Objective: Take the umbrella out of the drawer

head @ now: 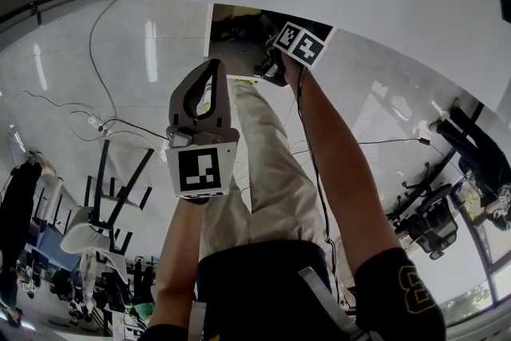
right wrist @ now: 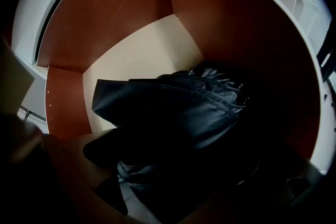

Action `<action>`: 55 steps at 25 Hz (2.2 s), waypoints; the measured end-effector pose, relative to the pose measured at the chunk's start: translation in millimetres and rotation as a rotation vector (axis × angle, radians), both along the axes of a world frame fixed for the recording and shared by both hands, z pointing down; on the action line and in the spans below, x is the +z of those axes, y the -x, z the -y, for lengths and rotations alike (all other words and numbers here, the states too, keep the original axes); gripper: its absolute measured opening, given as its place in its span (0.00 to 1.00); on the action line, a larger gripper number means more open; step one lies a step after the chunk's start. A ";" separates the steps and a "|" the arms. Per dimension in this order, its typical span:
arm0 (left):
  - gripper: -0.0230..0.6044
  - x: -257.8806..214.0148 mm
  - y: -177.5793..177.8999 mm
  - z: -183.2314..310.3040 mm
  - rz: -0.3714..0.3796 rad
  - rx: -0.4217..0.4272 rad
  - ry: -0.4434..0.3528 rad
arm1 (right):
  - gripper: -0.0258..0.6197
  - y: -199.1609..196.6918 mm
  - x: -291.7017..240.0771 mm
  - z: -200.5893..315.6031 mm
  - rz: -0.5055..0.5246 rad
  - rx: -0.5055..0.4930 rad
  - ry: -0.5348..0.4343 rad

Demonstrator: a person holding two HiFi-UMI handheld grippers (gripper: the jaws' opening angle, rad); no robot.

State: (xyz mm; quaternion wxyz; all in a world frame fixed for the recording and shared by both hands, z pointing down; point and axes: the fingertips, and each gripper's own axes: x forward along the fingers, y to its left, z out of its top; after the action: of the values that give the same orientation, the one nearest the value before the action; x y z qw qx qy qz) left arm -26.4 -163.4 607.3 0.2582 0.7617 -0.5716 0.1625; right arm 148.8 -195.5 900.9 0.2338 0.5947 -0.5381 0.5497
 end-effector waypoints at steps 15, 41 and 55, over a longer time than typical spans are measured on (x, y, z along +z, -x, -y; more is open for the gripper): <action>0.07 -2.6 -2.1 1.3 -0.005 0.014 0.002 | 0.83 4.4 -0.7 6.6 0.003 -0.018 -0.005; 0.07 10.3 -0.8 -6.0 -0.015 0.010 -0.014 | 0.42 2.3 -15.9 -3.0 0.039 0.156 -0.065; 0.07 15.9 1.4 -11.2 -0.018 0.062 -0.002 | 0.16 15.2 -38.7 3.7 0.020 0.104 -0.151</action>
State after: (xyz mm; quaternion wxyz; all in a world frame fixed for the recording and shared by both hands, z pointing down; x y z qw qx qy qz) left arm -27.8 -152.2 623.2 0.2571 0.7808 -0.5455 0.1631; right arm 133.7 -199.2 862.2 0.1541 0.6324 -0.5486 0.5247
